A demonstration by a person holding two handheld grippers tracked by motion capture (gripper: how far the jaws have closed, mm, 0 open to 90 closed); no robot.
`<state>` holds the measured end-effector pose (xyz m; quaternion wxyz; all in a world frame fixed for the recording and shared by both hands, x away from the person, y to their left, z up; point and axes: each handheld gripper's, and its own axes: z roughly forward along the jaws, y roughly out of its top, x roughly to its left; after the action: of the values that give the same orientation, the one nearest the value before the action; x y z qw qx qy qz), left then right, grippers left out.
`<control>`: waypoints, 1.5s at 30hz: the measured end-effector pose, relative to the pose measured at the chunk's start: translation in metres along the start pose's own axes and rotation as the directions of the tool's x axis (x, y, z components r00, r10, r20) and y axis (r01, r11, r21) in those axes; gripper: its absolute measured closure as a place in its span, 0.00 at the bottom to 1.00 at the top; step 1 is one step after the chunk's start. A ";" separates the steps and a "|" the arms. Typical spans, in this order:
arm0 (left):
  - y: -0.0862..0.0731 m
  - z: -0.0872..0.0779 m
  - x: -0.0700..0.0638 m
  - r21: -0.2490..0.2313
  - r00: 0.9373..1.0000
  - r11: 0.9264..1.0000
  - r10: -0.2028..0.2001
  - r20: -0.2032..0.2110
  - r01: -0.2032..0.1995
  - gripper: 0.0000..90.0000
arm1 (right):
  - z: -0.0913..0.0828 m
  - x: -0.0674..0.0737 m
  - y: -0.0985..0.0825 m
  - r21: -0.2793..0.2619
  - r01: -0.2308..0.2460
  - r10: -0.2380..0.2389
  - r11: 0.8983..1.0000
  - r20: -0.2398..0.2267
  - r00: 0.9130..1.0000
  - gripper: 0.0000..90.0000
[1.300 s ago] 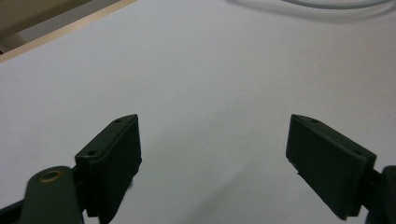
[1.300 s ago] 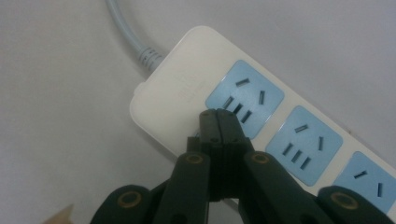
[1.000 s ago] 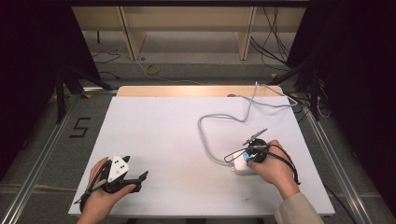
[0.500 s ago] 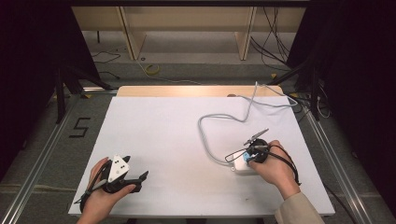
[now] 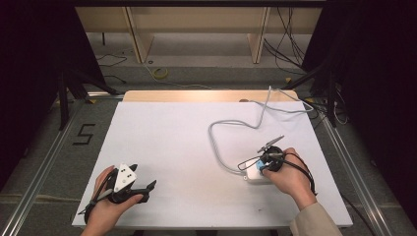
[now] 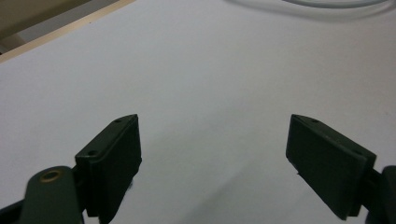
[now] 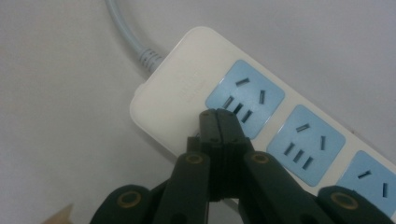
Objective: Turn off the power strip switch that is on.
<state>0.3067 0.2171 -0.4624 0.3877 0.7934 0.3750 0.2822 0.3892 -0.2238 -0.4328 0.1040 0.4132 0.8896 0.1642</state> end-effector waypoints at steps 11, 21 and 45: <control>0.000 0.000 0.000 0.004 1.000 1.000 0.004 0.001 -0.004 0.20 | 0.000 0.000 0.000 -0.004 -0.002 0.002 1.000 -0.002 1.000 1.00; 0.000 0.000 0.000 0.003 1.000 1.000 0.003 0.000 -0.003 0.20 | -0.004 -0.003 -0.002 -0.026 -0.008 0.008 1.000 -0.003 1.000 1.00; -0.001 0.001 0.000 0.008 1.000 1.000 -0.001 0.003 0.001 0.20 | -0.015 -0.011 -0.013 -0.211 -0.013 0.016 0.977 0.010 1.000 1.00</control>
<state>0.3071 0.2174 -0.4634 0.3850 0.7952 0.3759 0.2795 0.3820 -0.2430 -0.4237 0.1509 0.4073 0.8636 0.2559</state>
